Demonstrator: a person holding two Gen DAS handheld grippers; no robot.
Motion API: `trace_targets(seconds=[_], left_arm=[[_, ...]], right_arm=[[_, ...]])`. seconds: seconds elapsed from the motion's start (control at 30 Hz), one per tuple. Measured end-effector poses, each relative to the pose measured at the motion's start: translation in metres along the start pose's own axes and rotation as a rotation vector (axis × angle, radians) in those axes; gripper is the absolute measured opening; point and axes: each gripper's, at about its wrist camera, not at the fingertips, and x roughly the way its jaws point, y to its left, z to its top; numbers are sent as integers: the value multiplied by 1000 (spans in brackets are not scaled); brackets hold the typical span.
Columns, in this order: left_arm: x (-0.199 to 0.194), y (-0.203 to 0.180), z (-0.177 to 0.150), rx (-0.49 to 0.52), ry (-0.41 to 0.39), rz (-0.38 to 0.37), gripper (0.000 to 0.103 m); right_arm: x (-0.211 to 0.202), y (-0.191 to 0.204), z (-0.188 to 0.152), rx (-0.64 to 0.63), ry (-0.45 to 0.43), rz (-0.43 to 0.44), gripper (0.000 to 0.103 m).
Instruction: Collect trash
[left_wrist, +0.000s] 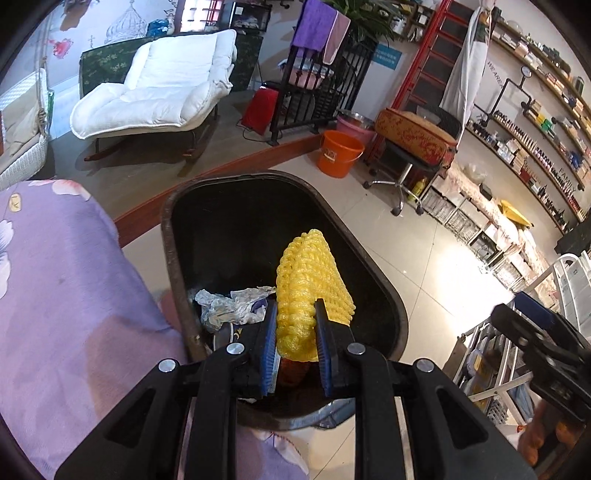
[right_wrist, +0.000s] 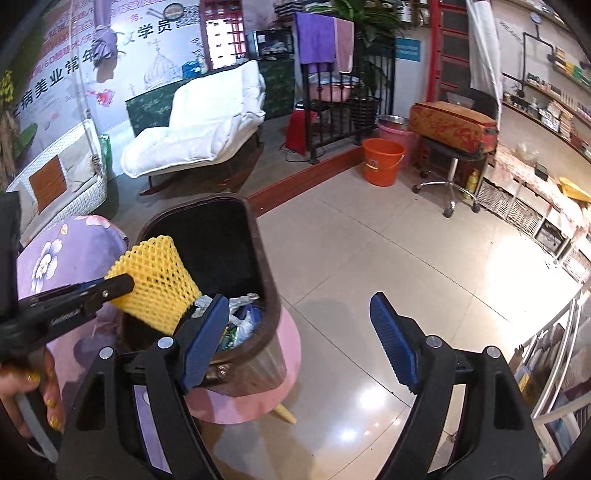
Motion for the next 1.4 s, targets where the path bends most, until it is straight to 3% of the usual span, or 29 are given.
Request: trace_targets(seconds=[0.17, 0.23, 0.3, 0.47, 0.7, 1.07, 1.4], left_arm=[[19, -5, 4, 16, 47, 20, 26], [24, -7, 5, 15, 52, 25, 39], [25, -6, 5, 20, 37, 41, 68], [23, -10, 4, 62, 8, 78, 85], [0, -14, 2, 81, -76, 115, 96], [-89, 7, -42, 65, -249, 243, 98], [-174, 40, -96, -37, -377, 480, 98]], right_arm=[[-6, -12, -3, 20, -8, -20, 79], [-6, -15, -5, 25, -2, -23, 79], [-7, -19, -6, 31, -3, -24, 80], [-10, -27, -8, 43, -18, -32, 83], [-14, -25, -12, 38, -50, -31, 87], [-38, 19, -32, -23, -174, 77, 96], [-77, 87, -59, -161, -277, 249, 98]])
